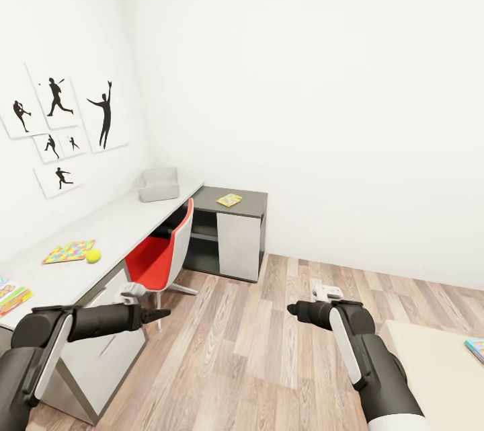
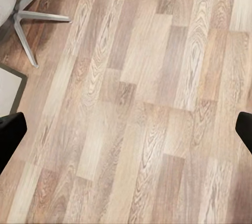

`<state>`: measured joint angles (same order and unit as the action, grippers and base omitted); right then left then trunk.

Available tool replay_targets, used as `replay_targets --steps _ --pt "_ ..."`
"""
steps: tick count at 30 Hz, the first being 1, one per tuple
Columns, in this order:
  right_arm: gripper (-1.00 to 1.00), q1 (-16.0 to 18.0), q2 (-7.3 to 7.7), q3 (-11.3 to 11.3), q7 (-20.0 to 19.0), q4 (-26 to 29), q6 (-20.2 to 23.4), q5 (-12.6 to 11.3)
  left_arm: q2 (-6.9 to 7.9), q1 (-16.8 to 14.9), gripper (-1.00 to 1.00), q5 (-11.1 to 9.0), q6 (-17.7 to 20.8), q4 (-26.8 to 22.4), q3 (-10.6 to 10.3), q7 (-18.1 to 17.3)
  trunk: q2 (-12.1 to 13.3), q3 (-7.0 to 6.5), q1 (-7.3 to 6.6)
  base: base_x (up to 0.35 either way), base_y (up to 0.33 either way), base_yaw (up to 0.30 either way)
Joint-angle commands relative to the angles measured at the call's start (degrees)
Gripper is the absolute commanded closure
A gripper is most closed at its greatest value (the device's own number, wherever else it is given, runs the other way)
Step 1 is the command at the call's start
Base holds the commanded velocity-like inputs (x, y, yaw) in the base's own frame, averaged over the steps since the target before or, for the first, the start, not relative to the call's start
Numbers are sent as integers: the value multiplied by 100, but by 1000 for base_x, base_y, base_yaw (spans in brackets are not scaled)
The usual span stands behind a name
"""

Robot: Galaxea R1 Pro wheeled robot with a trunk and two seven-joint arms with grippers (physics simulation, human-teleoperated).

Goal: Put all the toys in the child's room - the three board games (two on the bed and one on the table), the two jigsaw puzzles on the table, and the tennis ball on the table - inside the toy box on the table in the child's room.

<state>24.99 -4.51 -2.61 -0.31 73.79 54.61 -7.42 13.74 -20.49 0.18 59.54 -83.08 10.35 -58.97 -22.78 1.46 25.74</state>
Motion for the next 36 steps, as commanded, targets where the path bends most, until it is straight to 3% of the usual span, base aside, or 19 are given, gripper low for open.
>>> replay_targets --steps 1,6,19,23,36 --pt "-100 6 -6 -15 -2 13 28 -20 43 -5 -100 2 46 6 41 -118 -14 14 4 0 0 0" --pt "-100 6 -54 -29 4 117 91 -15 154 -3 -100 -40 46 21 76 -257 -14 14 4 0 0 0" --pt "-100 6 -86 -33 -5 566 117 -27 173 -8 -100 -60 46 15 154 -399 -14 18 4 134 0 14" --pt "-100 6 -84 -29 -4 892 132 -27 155 -8 -100 -56 46 6 149 -576 -14 34 4 244 0 148" --pt "-100 6 -85 17 -7 982 130 -38 186 -25 -100 -52 46 -20 349 -663 -14 107 4 224 -50 211"
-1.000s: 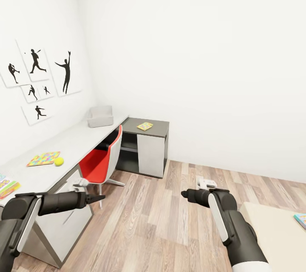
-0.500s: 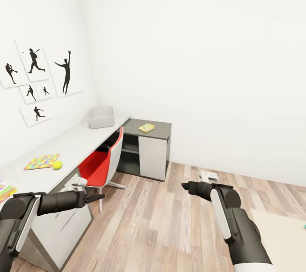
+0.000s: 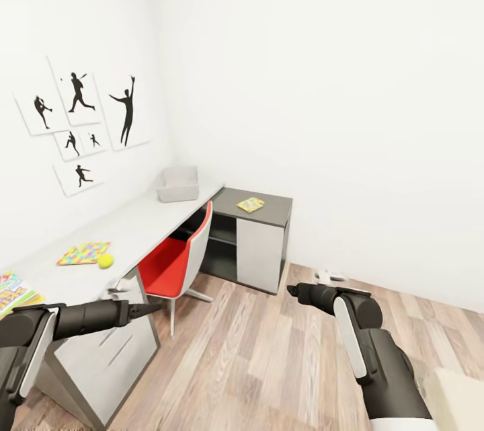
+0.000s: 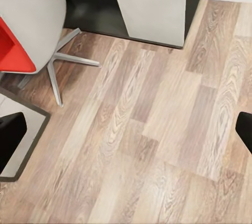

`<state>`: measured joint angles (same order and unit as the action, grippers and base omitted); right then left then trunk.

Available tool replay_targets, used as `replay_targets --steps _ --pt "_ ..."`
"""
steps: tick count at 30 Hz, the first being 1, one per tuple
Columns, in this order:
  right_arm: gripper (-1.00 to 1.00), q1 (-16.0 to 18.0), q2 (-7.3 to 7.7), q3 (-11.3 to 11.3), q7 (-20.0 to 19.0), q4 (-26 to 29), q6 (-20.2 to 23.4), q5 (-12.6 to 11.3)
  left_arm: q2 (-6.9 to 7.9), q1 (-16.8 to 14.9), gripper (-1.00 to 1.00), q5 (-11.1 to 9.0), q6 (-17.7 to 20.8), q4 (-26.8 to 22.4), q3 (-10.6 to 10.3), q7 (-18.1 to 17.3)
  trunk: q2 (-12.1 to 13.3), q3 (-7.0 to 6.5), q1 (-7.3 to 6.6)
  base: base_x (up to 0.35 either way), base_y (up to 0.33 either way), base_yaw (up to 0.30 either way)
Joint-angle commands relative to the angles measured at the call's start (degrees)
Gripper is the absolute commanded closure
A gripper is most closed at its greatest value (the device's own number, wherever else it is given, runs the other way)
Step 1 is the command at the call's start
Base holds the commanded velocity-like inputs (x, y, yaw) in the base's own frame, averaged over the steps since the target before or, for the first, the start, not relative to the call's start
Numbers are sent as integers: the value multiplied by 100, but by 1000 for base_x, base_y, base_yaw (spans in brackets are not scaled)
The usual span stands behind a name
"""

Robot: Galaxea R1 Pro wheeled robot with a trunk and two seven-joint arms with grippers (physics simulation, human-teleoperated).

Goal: Put all the toys in the child's room - the three board games (two on the bed and one on the table), the two jigsaw puzzles on the table, and the tennis ball on the table - inside the toy box on the table in the child's room.

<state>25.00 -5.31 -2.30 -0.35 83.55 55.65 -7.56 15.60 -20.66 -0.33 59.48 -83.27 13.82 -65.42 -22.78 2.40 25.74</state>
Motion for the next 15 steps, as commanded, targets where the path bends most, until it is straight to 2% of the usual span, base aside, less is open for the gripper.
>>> replay_targets --steps 1,10,15 --pt "-100 5 -1 -15 -4 5 26 -21 -3 -8 -100 -2 52 -11 9 -24 -13 20 4 42 -19 221" --pt "-100 5 3 -13 -2 6 25 -16 -9 -11 -100 -3 52 -35 48 -23 -13 70 4 13 -6 216" --pt "-100 5 9 -13 -8 30 25 -11 -13 -27 -100 -3 52 -39 59 -23 -13 79 4 1 -1 69"
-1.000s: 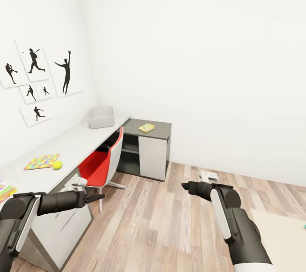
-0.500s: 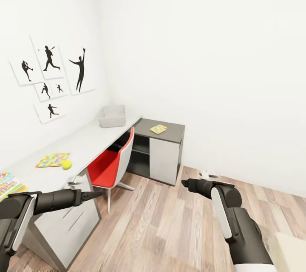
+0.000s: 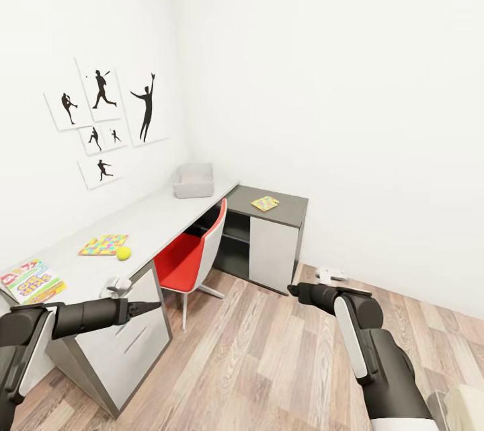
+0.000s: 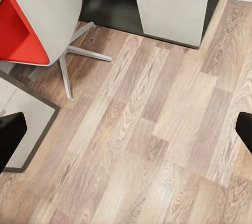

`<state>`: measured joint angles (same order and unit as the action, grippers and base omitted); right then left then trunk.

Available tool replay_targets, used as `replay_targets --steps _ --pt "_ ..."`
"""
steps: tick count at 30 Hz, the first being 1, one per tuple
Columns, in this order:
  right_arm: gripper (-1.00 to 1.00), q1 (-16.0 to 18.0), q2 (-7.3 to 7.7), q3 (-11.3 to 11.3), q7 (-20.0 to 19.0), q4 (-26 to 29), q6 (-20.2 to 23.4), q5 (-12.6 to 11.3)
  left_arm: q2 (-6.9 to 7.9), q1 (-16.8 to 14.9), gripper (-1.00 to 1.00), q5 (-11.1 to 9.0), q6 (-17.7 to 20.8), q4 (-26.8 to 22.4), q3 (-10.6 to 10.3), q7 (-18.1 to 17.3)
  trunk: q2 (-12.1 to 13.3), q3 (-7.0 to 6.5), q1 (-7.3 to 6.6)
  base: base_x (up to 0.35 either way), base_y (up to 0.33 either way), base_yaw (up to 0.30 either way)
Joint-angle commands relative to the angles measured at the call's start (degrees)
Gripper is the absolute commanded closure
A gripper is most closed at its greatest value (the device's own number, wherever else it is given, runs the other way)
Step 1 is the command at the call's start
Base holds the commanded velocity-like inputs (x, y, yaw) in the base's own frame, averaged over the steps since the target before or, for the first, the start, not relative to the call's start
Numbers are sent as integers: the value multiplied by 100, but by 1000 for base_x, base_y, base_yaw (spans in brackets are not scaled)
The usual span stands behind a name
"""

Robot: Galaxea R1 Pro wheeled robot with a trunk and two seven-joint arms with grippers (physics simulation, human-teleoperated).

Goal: Put all the toys in the child's room - the three board games (two on the bed and one on the table), the two jigsaw puzzles on the table, and the tennis ball on the table - inside the toy box on the table in the child's room.

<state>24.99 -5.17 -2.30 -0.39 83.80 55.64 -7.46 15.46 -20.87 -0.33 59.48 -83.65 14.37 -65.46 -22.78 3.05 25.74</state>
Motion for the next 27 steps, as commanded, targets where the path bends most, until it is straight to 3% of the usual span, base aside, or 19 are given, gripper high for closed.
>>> replay_targets --steps 1,27 --pt "-100 6 -4 -15 -4 7 26 -21 -1 -8 -100 -2 52 -1 4 -19 -14 14 4 0 0 24" --pt "-100 6 65 -57 -23 24 26 -27 -33 -13 -100 22 52 5 5 2 -14 -61 4 23 -1 21"
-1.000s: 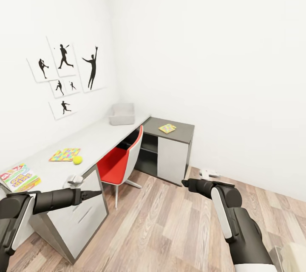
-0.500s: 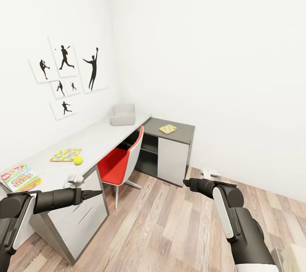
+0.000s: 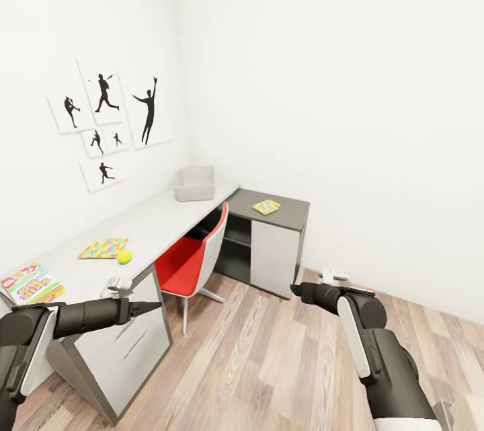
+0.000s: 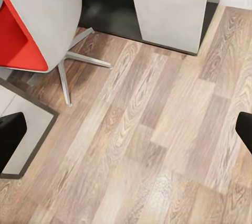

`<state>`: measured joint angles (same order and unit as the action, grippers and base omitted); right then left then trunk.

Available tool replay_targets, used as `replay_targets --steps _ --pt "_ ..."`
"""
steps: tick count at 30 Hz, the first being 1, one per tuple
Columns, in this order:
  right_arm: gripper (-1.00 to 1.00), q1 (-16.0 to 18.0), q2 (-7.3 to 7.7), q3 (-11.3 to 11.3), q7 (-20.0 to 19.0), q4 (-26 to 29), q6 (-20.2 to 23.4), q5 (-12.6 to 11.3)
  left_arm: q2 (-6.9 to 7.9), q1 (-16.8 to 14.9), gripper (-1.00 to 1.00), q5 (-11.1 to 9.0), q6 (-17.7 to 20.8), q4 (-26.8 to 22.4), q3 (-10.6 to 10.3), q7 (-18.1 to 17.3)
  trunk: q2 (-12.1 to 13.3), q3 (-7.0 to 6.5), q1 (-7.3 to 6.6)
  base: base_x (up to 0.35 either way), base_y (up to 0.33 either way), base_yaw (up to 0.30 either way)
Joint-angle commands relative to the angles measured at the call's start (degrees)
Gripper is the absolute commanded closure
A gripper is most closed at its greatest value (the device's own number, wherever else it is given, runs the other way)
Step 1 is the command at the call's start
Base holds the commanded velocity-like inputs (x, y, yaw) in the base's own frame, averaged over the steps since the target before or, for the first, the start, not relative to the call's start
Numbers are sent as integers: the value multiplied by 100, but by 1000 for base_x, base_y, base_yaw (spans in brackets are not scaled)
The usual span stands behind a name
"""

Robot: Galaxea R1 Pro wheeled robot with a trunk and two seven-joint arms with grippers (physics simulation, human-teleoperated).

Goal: Put all the toys in the child's room - the three board games (two on the bed and one on the table), the two jigsaw puzzles on the table, and the tennis ball on the table - inside the toy box on the table in the child's room.

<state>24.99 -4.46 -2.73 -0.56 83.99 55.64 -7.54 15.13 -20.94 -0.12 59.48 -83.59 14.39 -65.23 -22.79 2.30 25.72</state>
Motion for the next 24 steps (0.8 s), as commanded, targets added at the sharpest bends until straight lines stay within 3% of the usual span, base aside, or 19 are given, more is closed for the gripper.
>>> replay_targets --steps 1,17,24 --pt "-100 6 -4 -11 -6 4 26 -19 0 -6 -100 1 52 -1 3 -19 -13 14 6 258 -77 1" --pt "-100 6 -8 0 -6 5 26 -19 -2 -6 -100 -6 52 1 -6 -16 -13 14 6 297 -129 5" --pt "-100 6 -10 11 -6 4 24 -15 -3 -6 -100 -5 52 1 -7 -16 -13 14 6 304 -132 173"
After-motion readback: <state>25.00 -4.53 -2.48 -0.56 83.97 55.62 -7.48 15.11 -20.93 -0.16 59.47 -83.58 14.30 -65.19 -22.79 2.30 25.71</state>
